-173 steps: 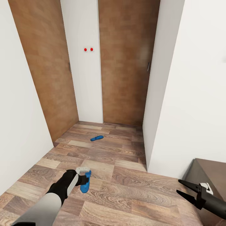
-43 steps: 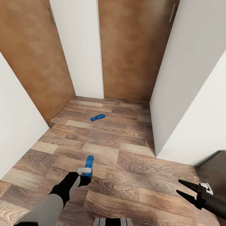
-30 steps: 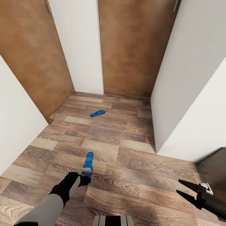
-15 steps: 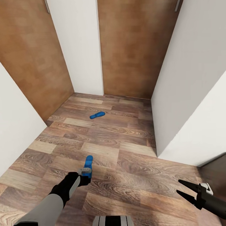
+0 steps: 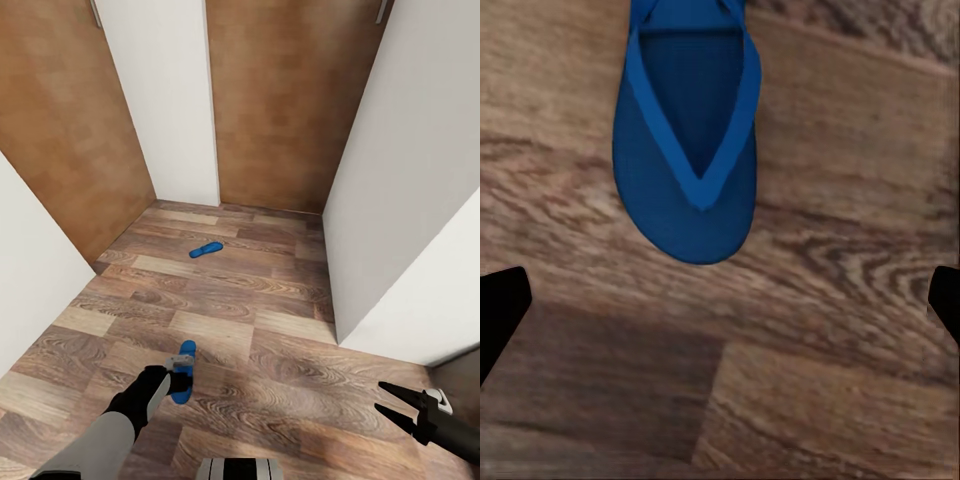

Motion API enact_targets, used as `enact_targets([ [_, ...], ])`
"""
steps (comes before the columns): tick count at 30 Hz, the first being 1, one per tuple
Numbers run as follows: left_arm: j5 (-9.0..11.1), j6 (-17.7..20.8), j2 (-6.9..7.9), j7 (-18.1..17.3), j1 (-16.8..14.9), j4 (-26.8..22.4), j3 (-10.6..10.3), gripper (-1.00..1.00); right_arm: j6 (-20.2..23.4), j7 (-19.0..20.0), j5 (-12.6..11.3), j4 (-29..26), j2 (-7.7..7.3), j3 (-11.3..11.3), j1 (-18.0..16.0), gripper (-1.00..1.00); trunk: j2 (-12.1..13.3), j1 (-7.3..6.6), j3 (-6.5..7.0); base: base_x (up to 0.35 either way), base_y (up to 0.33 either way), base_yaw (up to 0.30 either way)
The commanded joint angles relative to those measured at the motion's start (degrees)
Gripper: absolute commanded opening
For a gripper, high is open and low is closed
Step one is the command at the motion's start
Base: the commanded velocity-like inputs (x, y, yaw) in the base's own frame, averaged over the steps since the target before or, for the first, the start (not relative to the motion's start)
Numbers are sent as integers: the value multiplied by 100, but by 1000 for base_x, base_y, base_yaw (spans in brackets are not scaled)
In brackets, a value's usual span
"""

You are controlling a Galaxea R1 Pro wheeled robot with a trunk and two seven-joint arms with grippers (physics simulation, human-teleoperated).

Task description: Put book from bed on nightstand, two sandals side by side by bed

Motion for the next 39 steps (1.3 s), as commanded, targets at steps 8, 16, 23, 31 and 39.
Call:
enact_targets([
  [8,30,-59,-2,34,0,118,0,100,22,30,21,2,2,-5,-5,100,-1,2,-4,195,0,0],
  [16,29,-66,-5,34,0,145,0,100,22,30,21,2,3,-5,-5,100,-1,2,-4,15,0,0],
  [23,35,-66,-4,41,0,146,0,100,22,30,21,2,3,-5,-4,100,-3,5,-27,1,0,0],
  [31,37,-64,-5,43,0,146,0,100,22,30,21,2,3,-5,-3,100,-14,25,-204,0,0,0],
  [39,38,-64,-5,43,1,146,0,100,22,30,21,2,3,-5,-6,100,-24,46,-381,0,0,0],
])
